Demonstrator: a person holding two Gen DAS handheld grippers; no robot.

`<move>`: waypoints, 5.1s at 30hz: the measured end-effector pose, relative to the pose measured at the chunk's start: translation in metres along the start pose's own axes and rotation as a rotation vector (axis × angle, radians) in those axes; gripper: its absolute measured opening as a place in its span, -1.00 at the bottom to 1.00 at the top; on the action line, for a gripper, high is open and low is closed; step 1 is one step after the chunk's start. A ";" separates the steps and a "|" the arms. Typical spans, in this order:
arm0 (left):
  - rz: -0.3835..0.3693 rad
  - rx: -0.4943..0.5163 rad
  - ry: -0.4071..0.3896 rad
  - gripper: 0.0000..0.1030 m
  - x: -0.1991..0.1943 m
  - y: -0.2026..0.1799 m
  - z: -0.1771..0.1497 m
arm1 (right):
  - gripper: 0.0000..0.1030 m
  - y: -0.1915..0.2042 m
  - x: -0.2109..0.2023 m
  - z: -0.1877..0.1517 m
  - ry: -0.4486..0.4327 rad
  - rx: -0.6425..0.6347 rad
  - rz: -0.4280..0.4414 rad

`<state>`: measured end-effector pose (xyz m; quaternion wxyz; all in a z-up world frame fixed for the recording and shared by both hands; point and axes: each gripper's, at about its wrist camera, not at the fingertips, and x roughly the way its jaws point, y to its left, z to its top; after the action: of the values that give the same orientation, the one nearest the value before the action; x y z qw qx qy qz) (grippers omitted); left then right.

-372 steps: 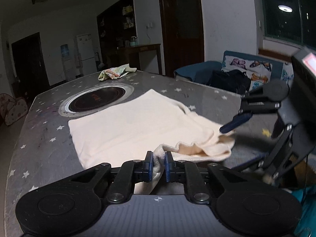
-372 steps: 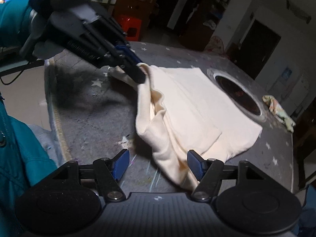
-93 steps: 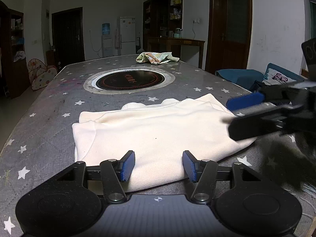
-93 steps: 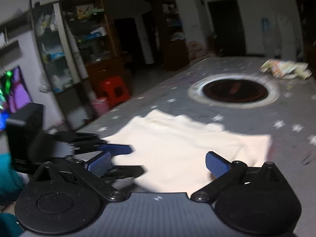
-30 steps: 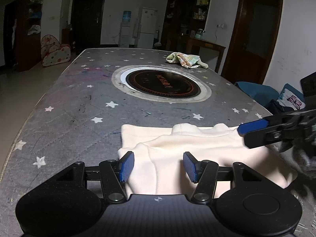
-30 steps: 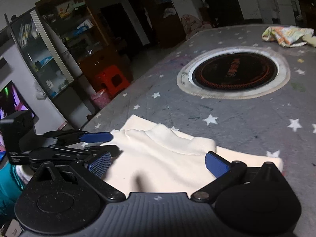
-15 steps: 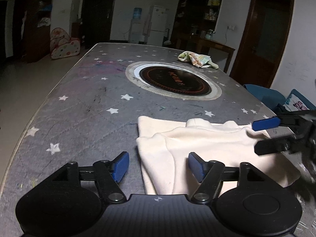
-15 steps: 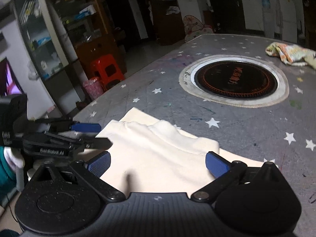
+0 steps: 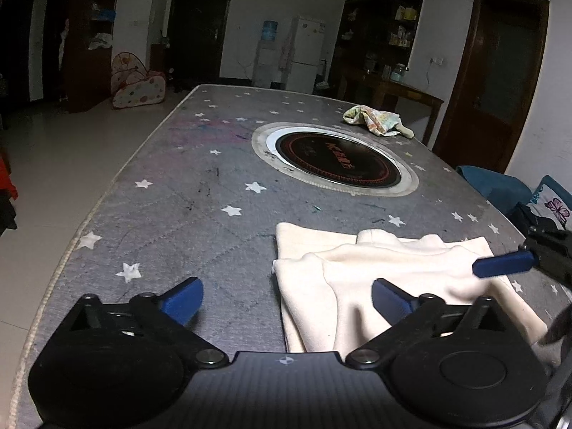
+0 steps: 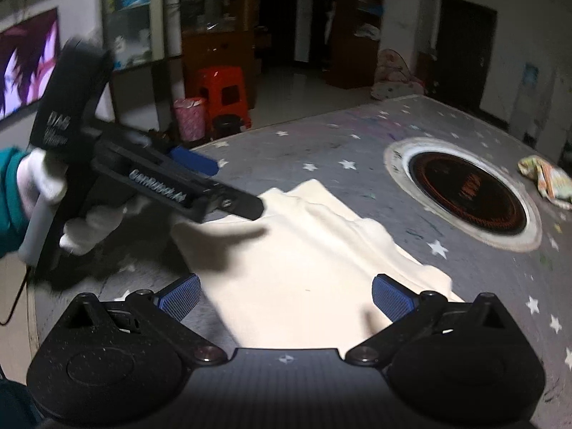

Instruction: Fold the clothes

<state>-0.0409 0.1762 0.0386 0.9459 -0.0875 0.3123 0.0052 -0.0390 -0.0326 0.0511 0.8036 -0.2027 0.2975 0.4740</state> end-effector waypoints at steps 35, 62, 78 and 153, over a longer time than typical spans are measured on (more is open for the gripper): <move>-0.027 -0.203 -0.008 0.98 -0.026 0.036 0.007 | -0.25 0.093 0.053 0.013 0.037 -0.286 -0.132; -0.352 -0.753 0.208 0.13 0.034 0.052 -0.011 | -0.64 0.035 0.009 0.027 -0.097 0.036 0.002; -0.370 -0.730 0.210 -0.34 0.036 0.050 -0.017 | -0.64 0.055 0.009 0.011 -0.083 -0.037 0.019; -0.300 -0.302 0.055 -0.65 0.000 -0.028 0.038 | -1.00 -0.096 -0.097 -0.032 -0.222 0.411 -0.370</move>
<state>-0.0171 0.1552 0.0730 0.9035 -0.2737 0.3170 -0.0911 0.0005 -0.1592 0.0971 0.9281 -0.0335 0.2554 0.2687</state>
